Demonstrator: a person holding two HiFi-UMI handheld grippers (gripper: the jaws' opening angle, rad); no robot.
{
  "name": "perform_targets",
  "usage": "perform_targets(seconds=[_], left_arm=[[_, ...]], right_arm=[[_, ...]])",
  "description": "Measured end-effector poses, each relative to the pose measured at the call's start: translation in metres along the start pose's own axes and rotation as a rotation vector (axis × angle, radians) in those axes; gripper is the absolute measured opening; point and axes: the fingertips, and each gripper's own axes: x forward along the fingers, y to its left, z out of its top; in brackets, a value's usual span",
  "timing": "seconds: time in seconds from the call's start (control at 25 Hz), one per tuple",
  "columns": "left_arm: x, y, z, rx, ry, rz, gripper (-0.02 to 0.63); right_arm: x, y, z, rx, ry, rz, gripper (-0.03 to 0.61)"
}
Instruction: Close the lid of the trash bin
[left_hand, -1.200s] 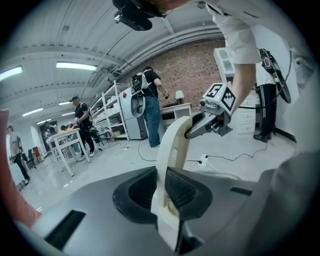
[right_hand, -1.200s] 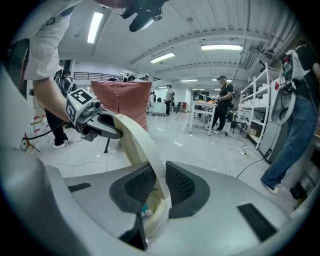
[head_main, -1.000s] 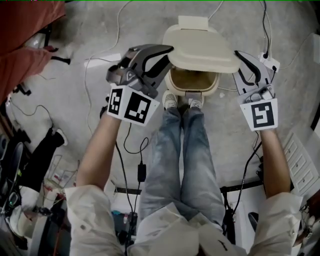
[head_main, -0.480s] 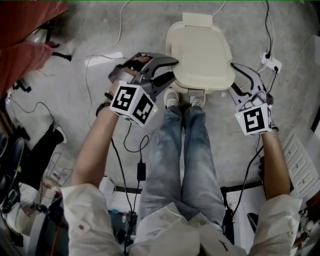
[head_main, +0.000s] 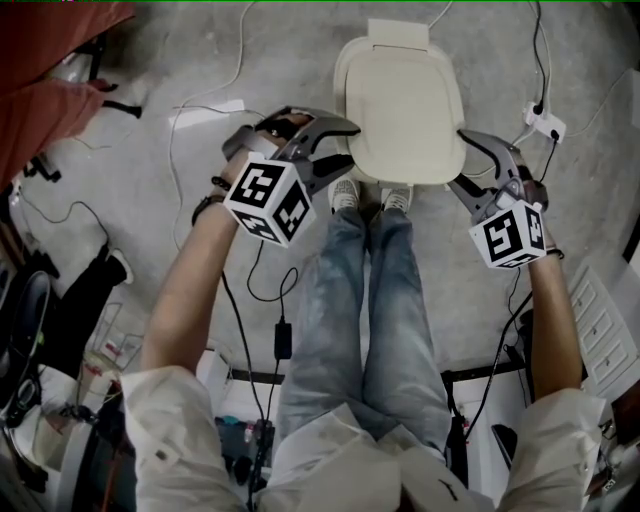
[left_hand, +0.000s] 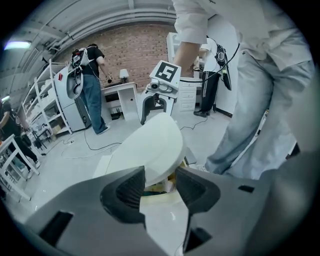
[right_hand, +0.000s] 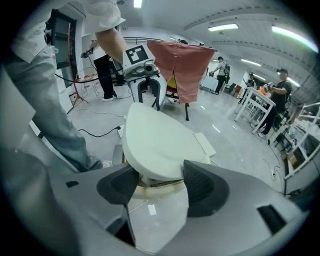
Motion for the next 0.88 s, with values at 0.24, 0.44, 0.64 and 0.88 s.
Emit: perform_targets(seconds=[0.24, 0.44, 0.64, 0.88], left_arm=[[0.008, -0.007, -0.003, -0.002, 0.006, -0.036, 0.209], [0.011, -0.014, -0.008, 0.023, 0.028, -0.066, 0.215], [0.023, -0.027, -0.021, 0.014, 0.071, -0.133, 0.183], [0.036, -0.026, -0.028, -0.152, 0.033, -0.146, 0.149]], right_arm=[[0.005, 0.011, -0.009, 0.009, 0.006, 0.061, 0.324], [0.009, 0.021, -0.012, 0.009, 0.018, 0.102, 0.351], [0.021, 0.035, -0.018, 0.1, 0.038, 0.21, 0.364], [0.036, 0.029, -0.02, 0.259, 0.003, 0.198, 0.339]])
